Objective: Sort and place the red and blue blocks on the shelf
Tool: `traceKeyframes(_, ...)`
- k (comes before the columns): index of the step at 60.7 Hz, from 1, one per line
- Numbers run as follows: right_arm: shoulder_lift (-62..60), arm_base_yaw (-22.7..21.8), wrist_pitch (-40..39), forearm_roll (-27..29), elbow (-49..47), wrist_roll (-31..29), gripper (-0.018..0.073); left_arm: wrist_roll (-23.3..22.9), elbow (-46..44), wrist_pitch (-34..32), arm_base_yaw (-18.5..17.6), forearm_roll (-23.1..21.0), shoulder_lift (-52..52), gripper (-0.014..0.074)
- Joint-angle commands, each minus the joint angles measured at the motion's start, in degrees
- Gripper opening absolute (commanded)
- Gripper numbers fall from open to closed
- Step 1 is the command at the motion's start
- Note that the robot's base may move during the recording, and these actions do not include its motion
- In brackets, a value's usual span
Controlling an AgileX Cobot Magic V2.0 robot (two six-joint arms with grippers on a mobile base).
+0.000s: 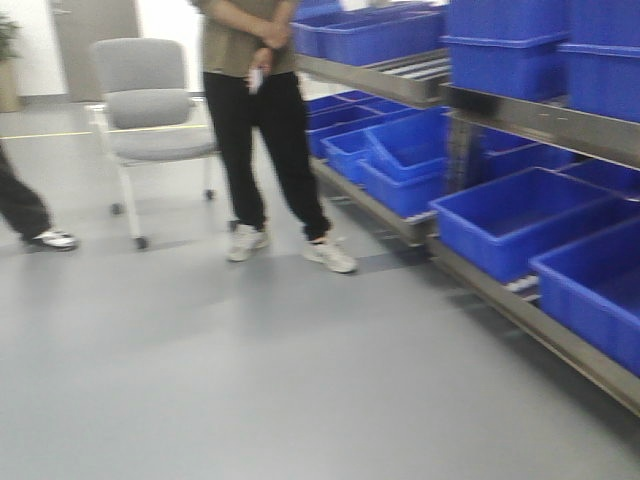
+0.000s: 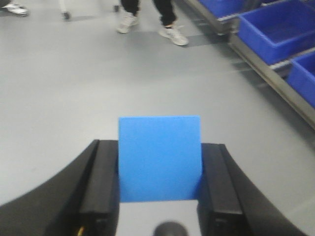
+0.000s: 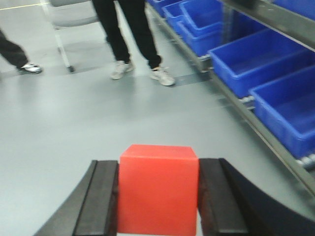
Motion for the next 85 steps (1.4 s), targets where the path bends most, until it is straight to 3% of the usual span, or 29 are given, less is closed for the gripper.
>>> traceKeyframes(1,0.08,-0.4,-5.37,-0.49,-1.74,-0.08,0.006,-0.06,-1.71,-4.61,0.07,0.09,-0.16,0.0127)
traceKeyframes(85,0.08,-0.4,-5.37,-0.49,-1.74,-0.08,0.006,-0.06,-1.71,-4.61,0.07,0.09,-0.16,0.0127)
